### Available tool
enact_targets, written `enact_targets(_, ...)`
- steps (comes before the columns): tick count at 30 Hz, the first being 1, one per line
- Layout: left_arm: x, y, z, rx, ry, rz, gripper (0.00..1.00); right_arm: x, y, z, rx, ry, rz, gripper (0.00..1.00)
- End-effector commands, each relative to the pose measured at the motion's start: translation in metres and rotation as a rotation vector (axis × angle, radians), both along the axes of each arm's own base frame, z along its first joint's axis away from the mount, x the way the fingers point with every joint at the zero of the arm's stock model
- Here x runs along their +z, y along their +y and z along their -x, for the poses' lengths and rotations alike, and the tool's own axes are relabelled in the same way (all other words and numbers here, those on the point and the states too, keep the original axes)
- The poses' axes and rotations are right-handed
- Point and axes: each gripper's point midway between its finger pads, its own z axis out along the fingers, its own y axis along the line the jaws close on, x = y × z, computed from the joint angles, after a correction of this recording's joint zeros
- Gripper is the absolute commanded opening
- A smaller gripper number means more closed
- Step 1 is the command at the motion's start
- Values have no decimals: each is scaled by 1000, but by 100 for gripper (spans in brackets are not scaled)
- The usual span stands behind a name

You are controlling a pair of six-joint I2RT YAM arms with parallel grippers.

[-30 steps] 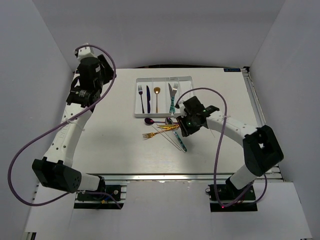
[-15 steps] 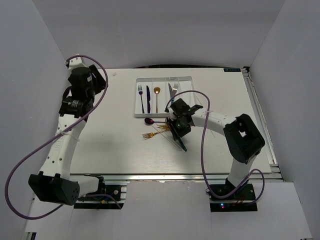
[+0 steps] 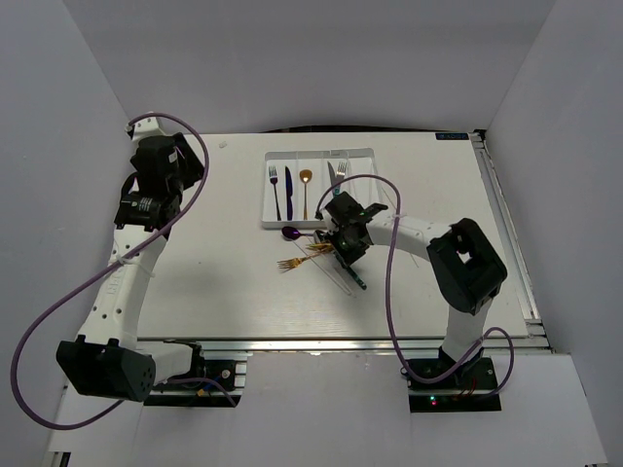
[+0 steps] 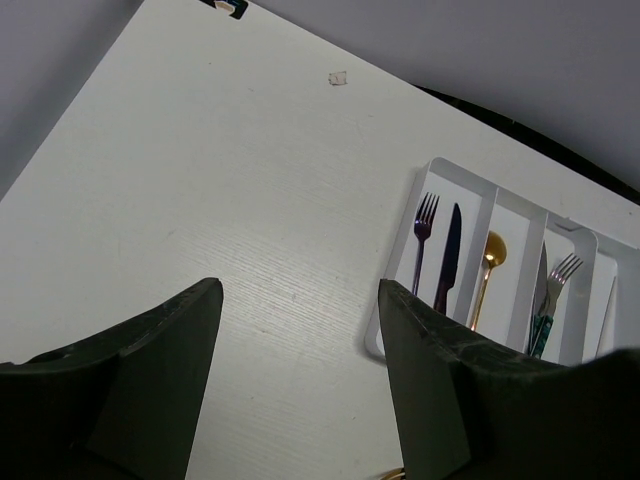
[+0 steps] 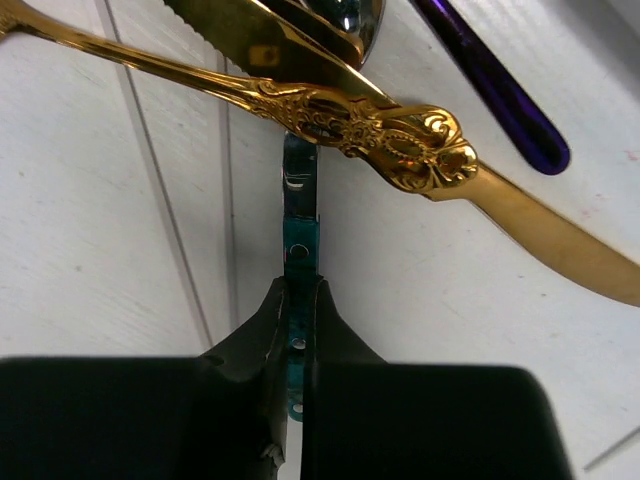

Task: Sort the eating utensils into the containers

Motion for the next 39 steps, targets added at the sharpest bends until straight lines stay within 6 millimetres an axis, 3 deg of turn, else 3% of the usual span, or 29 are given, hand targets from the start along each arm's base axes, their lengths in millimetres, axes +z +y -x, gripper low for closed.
enact_targets(1,11,5,6,10,-27,-6,75,27,-7,-13,48,-110,36,0)
enact_targets(8,7,-2,-3,-22,-16,11,75,54,-36,0,124,-156,114,0)
enact_targets(13,2,-7,-5,-42,-6,28,75,53,-64,31,252,-46,204,0)
enact_targets(19,0,-10,-4,-53,-3,37,74,43,-76,65,367,118,228,0)
enact_targets(24,1,-9,-1,-53,-6,34,75,44,-69,98,455,255,166,0)
enact_targets(28,-2,-10,1,-53,3,40,74,56,-58,105,499,268,118,0)
enact_targets(33,-7,-14,0,-64,12,63,74,94,-16,98,569,208,-80,0)
enact_targets(39,-6,-15,-7,-64,15,67,74,121,40,92,645,141,-227,0)
